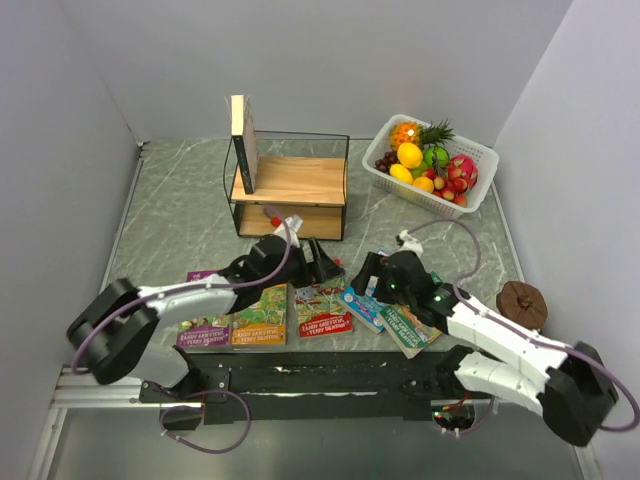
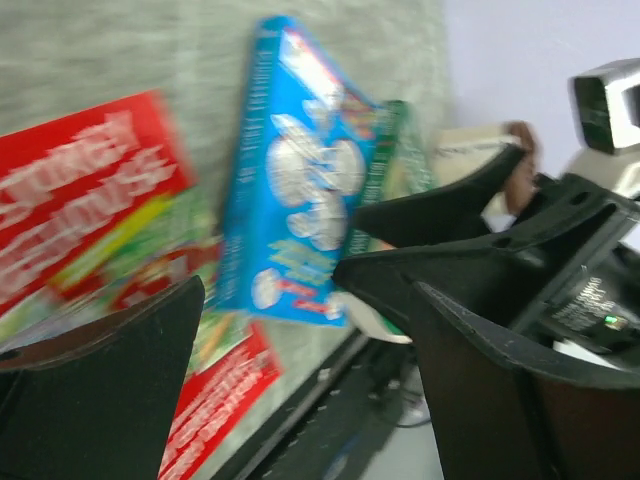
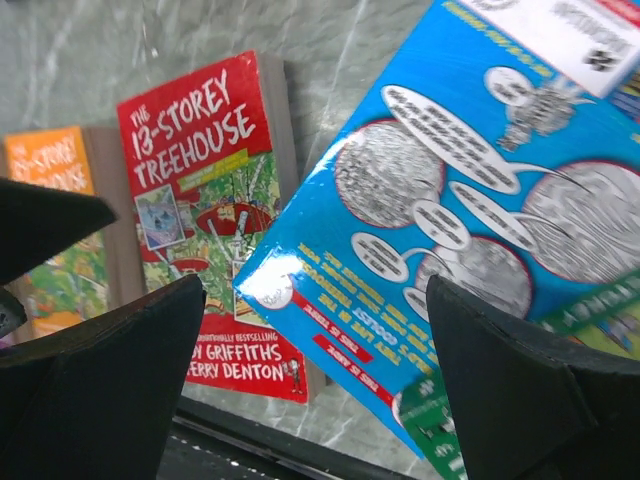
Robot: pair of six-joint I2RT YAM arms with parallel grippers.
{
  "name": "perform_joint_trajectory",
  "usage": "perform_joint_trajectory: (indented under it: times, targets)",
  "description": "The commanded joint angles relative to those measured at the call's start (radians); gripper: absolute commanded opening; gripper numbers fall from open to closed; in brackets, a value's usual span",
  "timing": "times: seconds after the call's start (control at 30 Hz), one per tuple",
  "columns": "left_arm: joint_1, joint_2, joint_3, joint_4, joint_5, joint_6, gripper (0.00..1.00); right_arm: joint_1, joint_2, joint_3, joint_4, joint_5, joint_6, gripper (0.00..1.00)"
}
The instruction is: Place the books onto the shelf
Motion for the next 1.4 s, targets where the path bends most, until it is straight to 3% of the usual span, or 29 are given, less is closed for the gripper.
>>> perform_joint_trajectory:
  times: [0.0,0.27,0.5,0.63,0.77,0.93,1.1,1.3,1.37]
  targets:
    - [-0.009,0.095,0.018,0.220,0.179,-0.087,0.89,-0.039,-0.109,-0.047,-0.059,0.054,0.074,0.99]
    - [-0.029,0.210,-0.057,0.374,0.281,-0.139,0.87,-0.124,-0.099,-0.119,-0.021,-0.025,0.069,0.99]
    - [-0.096,0.333,0.015,0.325,0.295,-0.133,0.84,-0.139,-0.025,-0.169,0.066,-0.086,0.078,0.99]
    - [-0.096,0.337,0.005,0.313,0.245,-0.130,0.85,-0.141,0.007,-0.174,0.095,-0.103,0.074,0.99]
    - [-0.096,0.311,0.027,0.202,0.180,-0.120,0.84,-0.139,0.030,-0.174,0.101,-0.111,0.078,0.99]
    - [-0.096,0.152,0.012,-0.100,-0.122,-0.162,0.88,-0.141,0.017,-0.188,0.102,-0.094,0.080,0.99]
    - [-0.096,0.035,-0.014,-0.215,-0.291,-0.193,0.90,-0.139,-0.077,-0.201,0.058,-0.020,0.097,0.98]
    - [-0.096,0.150,0.078,-0.215,-0.200,-0.116,0.91,-0.159,-0.083,-0.160,-0.065,0.046,0.100,0.99]
    - [-0.096,0.175,0.073,-0.140,-0.139,-0.117,0.90,-0.161,-0.083,-0.160,-0.085,0.055,0.124,0.99]
